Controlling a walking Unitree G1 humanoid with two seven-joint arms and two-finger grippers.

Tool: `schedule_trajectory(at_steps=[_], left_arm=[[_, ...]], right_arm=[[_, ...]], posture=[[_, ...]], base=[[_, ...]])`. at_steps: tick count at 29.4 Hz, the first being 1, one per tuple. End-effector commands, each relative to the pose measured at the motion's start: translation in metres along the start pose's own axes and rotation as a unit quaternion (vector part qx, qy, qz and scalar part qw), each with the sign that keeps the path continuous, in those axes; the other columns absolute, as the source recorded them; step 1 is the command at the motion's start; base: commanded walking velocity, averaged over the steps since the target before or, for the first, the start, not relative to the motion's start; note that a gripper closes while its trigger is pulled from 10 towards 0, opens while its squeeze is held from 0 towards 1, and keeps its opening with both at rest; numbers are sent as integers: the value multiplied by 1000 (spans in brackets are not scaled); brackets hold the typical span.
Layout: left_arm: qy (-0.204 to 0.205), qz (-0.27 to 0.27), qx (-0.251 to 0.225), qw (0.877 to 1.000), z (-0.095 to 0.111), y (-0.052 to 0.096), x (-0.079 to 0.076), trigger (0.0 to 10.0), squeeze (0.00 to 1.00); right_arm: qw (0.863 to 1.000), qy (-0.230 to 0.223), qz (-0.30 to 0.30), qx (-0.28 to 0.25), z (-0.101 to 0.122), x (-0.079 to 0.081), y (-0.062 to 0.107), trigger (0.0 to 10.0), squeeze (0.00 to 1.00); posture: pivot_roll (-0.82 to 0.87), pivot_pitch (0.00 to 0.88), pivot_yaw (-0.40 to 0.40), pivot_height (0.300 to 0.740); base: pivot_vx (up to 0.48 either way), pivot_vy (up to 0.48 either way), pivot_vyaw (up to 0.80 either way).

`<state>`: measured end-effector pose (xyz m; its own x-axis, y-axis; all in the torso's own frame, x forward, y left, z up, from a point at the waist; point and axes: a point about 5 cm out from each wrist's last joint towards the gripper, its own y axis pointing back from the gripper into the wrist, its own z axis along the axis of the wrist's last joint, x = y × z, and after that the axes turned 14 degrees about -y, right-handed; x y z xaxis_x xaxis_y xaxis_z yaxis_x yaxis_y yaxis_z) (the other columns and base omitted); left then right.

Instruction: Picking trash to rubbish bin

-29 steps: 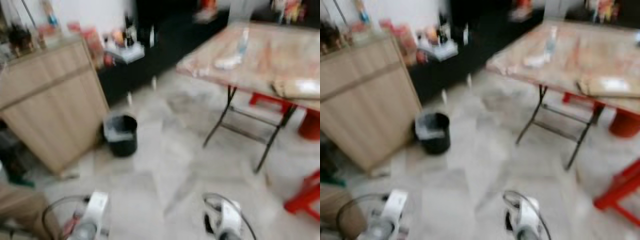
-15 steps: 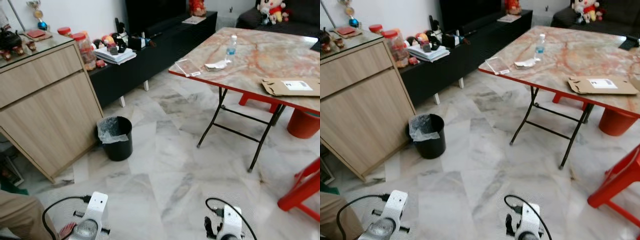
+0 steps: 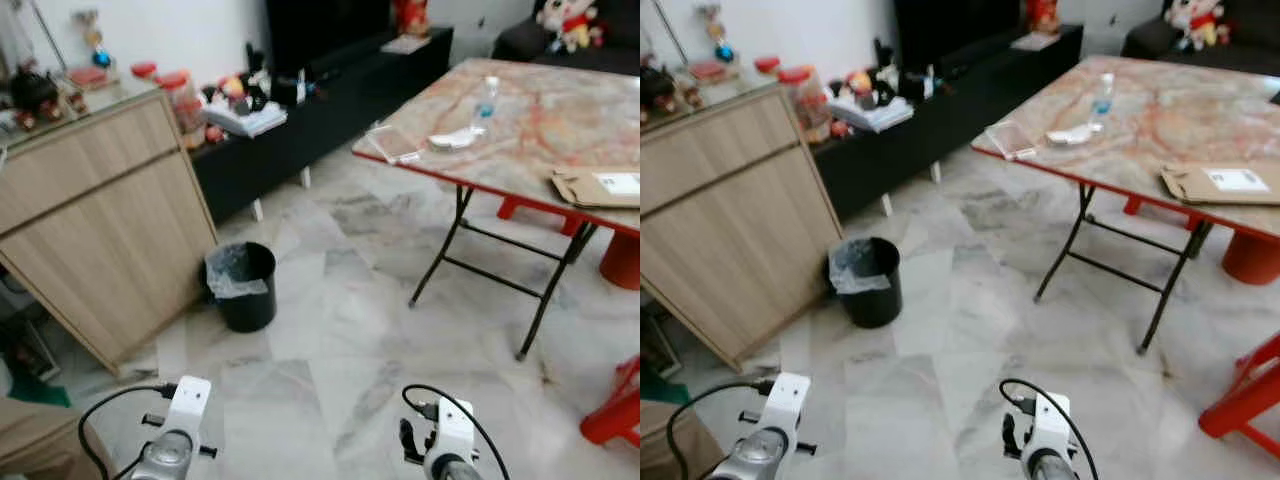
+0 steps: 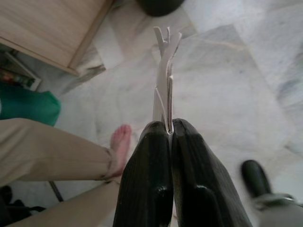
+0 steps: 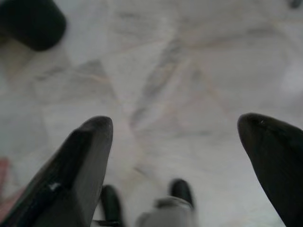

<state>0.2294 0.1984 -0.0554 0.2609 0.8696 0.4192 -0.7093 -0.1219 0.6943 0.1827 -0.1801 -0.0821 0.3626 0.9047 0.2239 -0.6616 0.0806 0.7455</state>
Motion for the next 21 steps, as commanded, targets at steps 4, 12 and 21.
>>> schedule_trajectory(at_steps=[4,12,21], left_arm=[[0,14,11,1000,-7,1,10,10000,0],[0,15,12,1000,-7,1,11,10000,0],[0,16,11,1000,-7,1,11,10000,0]], right_arm=[[1000,8,16,-6,4,12,-2,10000,0],[1000,-2,14,-7,4,13,-3,10000,0],[1000,-6,13,-8,5,13,-3,10000,0]], posture=[[-68,0,71,740],[-66,0,72,740],[-66,0,72,740]], base=[[336,0,605],[335,0,500],[336,0,0]])
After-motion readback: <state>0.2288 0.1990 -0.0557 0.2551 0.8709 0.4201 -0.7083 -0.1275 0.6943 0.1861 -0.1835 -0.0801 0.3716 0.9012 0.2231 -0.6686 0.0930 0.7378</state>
